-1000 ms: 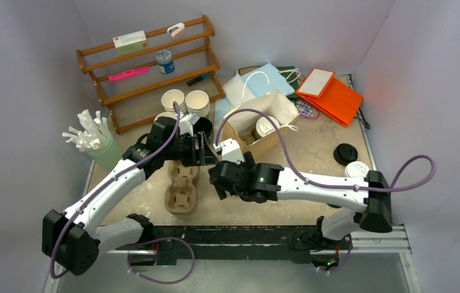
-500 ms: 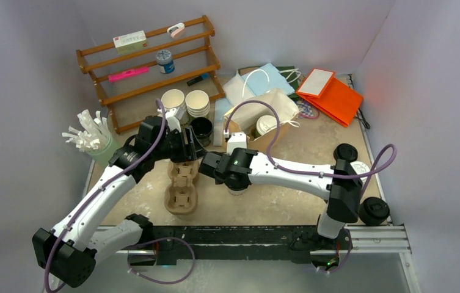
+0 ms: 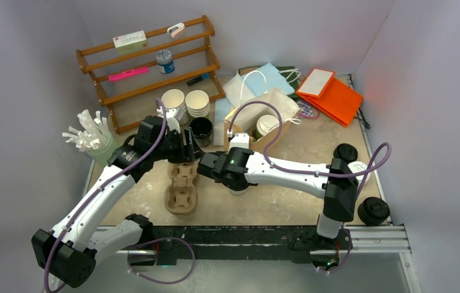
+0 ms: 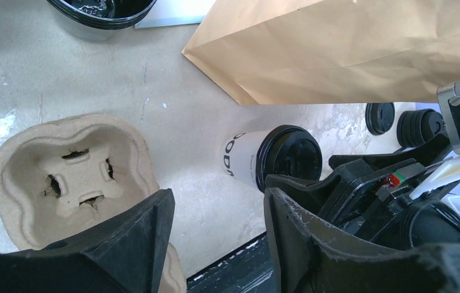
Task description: Pack the takeout coffee
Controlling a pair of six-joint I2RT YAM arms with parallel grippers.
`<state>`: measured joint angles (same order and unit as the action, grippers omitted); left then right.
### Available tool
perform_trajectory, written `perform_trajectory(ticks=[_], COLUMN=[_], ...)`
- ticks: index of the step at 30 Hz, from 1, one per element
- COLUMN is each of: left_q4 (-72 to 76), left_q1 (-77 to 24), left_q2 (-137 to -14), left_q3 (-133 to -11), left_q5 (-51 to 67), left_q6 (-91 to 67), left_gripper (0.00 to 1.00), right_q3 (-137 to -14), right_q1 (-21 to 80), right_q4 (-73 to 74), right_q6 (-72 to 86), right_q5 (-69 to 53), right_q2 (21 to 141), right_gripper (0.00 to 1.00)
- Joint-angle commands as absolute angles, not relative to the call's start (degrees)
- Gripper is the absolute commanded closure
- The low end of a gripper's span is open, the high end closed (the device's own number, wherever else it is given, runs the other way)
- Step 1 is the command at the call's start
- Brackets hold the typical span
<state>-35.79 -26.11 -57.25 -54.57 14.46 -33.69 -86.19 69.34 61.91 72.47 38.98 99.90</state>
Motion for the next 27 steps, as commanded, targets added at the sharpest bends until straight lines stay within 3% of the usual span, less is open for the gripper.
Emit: perform_trajectory(ticks=[1,14,27], left_q4=[-36.01,-37.28,-37.35], left_q1=[-25.49,-25.14,-24.92], left_q2=[-57.22,-57.63,-58.45], left_q3=[-57.14,-57.81,-58.75], left_q5=[13.80,14.22,14.26], left_q6=[-31.78,-30.04,-29.24], left_gripper=[0.42,0.41,0.41], right_q3=[-86.33,-80.58,-84.32], right_q1=[68.91,67.07,66.98], right_q4=[63.09,57.93,60.72], right_q6=[75.72,77.36,76.59], right_q5=[39.13,36.79,37.28], right_q2=[99.65,97.57,95.69], right_gripper=[0.10,0.16,0.24])
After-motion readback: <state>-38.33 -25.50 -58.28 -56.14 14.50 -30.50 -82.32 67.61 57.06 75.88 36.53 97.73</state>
